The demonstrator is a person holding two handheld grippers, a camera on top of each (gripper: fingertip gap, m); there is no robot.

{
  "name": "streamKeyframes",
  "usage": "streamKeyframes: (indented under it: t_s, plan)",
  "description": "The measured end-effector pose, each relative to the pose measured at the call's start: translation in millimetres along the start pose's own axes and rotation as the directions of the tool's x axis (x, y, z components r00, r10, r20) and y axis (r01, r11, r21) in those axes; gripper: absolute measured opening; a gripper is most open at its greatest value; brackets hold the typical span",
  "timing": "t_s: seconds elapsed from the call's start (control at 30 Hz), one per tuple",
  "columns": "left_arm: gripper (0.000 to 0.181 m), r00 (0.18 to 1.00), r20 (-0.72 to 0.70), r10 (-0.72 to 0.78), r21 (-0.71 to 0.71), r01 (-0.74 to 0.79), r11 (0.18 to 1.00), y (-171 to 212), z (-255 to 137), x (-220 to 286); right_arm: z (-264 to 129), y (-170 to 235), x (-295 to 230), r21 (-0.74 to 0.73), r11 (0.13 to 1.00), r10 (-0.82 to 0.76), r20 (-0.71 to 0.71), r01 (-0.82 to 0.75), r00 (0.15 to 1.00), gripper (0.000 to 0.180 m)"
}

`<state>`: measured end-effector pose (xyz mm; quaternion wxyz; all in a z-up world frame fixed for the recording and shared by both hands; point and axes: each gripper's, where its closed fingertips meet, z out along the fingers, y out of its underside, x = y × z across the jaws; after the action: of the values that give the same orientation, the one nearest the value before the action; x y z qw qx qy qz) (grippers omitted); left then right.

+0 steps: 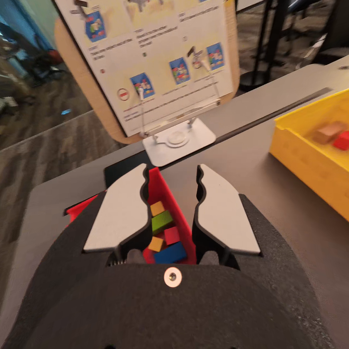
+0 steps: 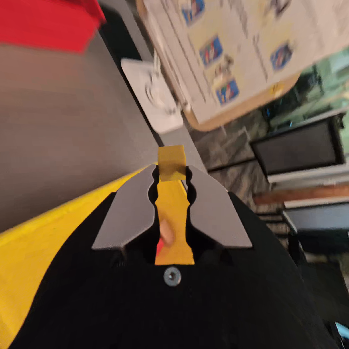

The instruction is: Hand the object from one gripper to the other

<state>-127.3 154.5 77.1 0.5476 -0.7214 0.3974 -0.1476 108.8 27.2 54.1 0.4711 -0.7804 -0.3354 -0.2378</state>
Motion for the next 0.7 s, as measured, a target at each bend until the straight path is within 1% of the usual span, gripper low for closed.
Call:
streamKeyframes:
  t_s: [0.03, 0.1, 0.23, 0.33, 0.4, 0.6, 0.7]
  plan:
    - [0.048, 0.999, 0.034, 0.023, -0.008, -0.022, 1.0, 1.1, 0.3, -3.7, 1.3, 18.6, 4.4, -0.066, 0.998, 0.016, 0.003, -0.016, 1.0, 0.028]
    - [0.047, 0.996, 0.074, 0.048, -0.015, -0.047, 0.999, 1.6, 0.2, -7.3, 2.5, 46.3, 9.2, -0.139, 0.989, 0.054, 0.019, -0.05, 0.998, 0.028]
    - [0.046, 0.993, 0.101, 0.067, -0.01, -0.067, 0.998, -0.2, -1.0, -8.3, 3.5, 86.4, 5.1, -0.239, 0.964, 0.147, 0.096, -0.12, 0.985, 0.027]
    - [0.046, 0.992, 0.097, 0.076, -0.018, -0.075, 0.997, 1.0, 0.1, -6.4, 4.7, 114.8, 0.6, -0.34, 0.932, 0.178, 0.121, -0.128, 0.977, 0.027]
    - [0.046, 0.994, 0.078, 0.08, -0.03, -0.078, 0.996, 3.4, 2.0, -3.5, 6.9, 127.2, -2.7, -0.381, 0.913, 0.209, 0.136, -0.144, 0.968, 0.028]
    - [0.046, 0.996, 0.041, 0.084, -0.065, -0.081, 0.995, 8.2, 0.2, -4.9, 19.7, 145.8, -7.9, -0.435, 0.865, 0.342, 0.145, -0.251, 0.928, 0.027]
    - [0.045, 0.997, 0.024, 0.068, -0.065, -0.066, 0.996, 7.5, -4.6, -10.6, 25.6, 159.4, -17.8, -0.498, 0.827, 0.389, 0.172, -0.261, 0.905, 0.027]
